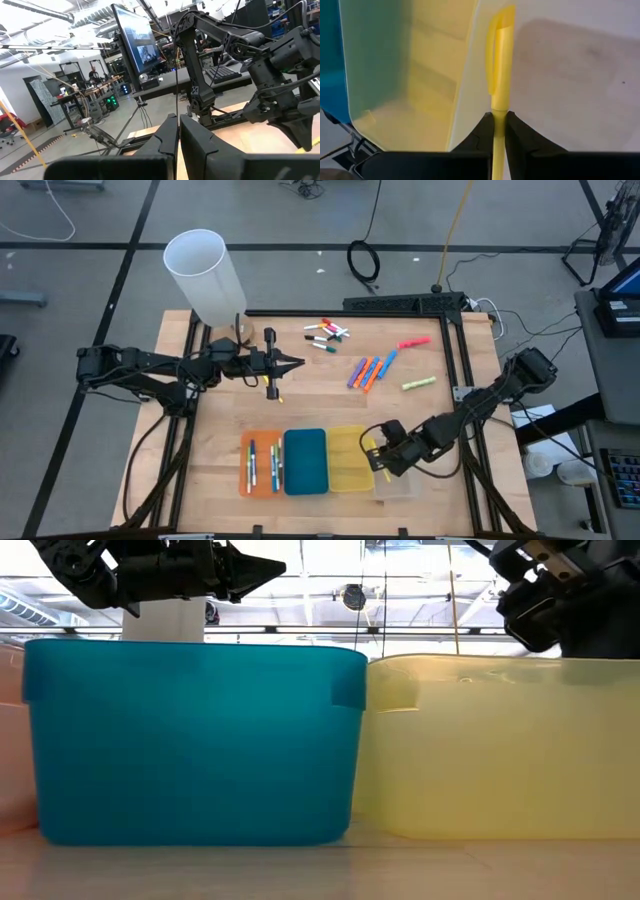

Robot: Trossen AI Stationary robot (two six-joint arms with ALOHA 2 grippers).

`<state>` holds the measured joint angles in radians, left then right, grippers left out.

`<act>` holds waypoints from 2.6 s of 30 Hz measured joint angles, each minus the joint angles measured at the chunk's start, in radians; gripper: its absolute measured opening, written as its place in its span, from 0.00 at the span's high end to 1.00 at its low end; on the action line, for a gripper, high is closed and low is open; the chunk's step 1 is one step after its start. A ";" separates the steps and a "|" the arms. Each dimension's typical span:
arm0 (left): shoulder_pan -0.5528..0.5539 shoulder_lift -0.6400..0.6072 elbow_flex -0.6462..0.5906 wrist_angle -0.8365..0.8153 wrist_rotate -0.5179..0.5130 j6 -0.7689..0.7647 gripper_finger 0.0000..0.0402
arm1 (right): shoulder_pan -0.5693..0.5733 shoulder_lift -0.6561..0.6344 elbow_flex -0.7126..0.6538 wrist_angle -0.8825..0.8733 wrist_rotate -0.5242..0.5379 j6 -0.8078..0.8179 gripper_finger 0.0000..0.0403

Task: Pick & Place Markers
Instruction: Put the top yellow pen into the transparent bin, then adjust the light green highlighter pen on the table, then put the yellow pen into the transparent bin

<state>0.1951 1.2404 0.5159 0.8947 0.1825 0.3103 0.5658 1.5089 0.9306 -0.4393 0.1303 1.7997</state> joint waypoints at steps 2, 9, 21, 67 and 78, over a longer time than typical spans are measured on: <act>0.000 0.000 0.000 0.000 0.000 0.000 0.94 | 0.000 0.000 0.000 -0.002 0.002 -0.027 0.95; 0.000 0.000 0.000 0.000 0.000 -0.001 0.94 | 0.000 0.000 0.000 -0.033 0.007 -0.075 0.75; 0.000 0.000 0.000 -0.001 0.000 -0.005 0.94 | -0.022 -0.153 0.000 -0.024 -0.040 -0.062 0.50; 0.000 0.000 0.000 -0.013 0.000 -0.030 0.94 | -0.401 -0.353 -0.483 -0.393 0.431 -0.182 0.99; 0.000 0.000 0.000 -0.016 0.000 -0.024 0.94 | -0.416 -0.398 -0.439 0.247 0.583 -0.951 1.00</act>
<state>0.1951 1.2404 0.5156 0.8787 0.1822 0.2867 0.1494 1.1110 0.4920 -0.1923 0.7128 0.8483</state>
